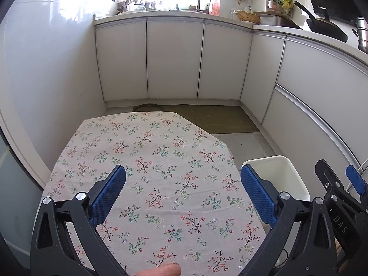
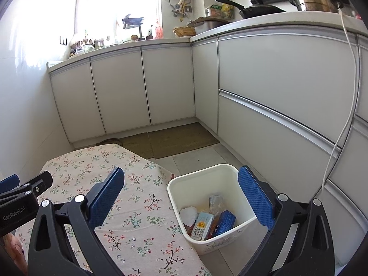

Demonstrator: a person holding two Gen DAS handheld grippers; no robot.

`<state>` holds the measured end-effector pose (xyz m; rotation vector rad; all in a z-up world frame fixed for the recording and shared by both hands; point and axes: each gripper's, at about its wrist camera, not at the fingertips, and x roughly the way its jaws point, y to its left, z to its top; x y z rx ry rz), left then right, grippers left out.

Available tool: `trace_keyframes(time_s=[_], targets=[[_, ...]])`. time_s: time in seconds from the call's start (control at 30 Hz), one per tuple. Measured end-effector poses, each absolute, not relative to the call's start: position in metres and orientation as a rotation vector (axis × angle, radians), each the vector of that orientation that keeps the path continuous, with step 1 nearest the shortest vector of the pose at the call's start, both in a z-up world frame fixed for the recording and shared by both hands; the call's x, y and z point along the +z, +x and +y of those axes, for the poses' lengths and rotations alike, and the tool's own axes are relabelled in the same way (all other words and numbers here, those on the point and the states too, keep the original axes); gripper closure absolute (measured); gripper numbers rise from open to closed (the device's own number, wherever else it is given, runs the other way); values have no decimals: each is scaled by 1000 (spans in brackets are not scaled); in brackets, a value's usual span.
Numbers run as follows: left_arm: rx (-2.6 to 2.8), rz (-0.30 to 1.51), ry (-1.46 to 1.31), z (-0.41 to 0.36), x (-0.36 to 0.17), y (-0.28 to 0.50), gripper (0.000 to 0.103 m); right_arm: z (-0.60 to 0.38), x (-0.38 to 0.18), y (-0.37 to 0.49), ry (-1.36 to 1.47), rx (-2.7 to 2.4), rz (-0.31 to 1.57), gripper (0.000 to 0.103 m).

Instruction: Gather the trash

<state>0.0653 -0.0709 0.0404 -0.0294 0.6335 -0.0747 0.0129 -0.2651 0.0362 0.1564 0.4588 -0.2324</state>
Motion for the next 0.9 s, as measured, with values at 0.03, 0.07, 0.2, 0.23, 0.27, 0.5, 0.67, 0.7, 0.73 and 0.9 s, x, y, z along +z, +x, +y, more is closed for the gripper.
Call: trace_keyframes(time_s=[0.03, 0.07, 0.2, 0.23, 0.27, 0.5, 0.67, 0.7, 0.73, 0.9], targets=[[-76, 637, -33, -70, 40, 66, 7, -265, 36, 13, 157, -233, 460, 7], [-76, 639, -38, -69, 39, 66, 7, -266, 36, 13, 157, -233, 462, 7], [-74, 640, -43, -69, 39, 67, 7, -267, 35, 14, 159, -234, 466, 7], [-74, 639, -40, -70, 39, 67, 7, -267, 35, 14, 159, -234, 465, 7], [-73, 639, -38, -70, 39, 67, 7, -267, 35, 14, 158, -234, 465, 7], [-72, 633, -29, -70, 40, 66, 7, -267, 35, 16, 157, -236, 474, 7], [-71, 632, -26, -71, 39, 66, 7, -266, 35, 16, 157, -235, 473, 7], [-70, 631, -25, -72, 40, 66, 7, -266, 35, 17, 156, -235, 474, 7], [-70, 630, -25, -72, 40, 66, 7, -266, 34, 17, 156, -235, 475, 7], [-70, 633, -27, -72, 39, 66, 7, -268, 33, 18, 157, -236, 480, 7]])
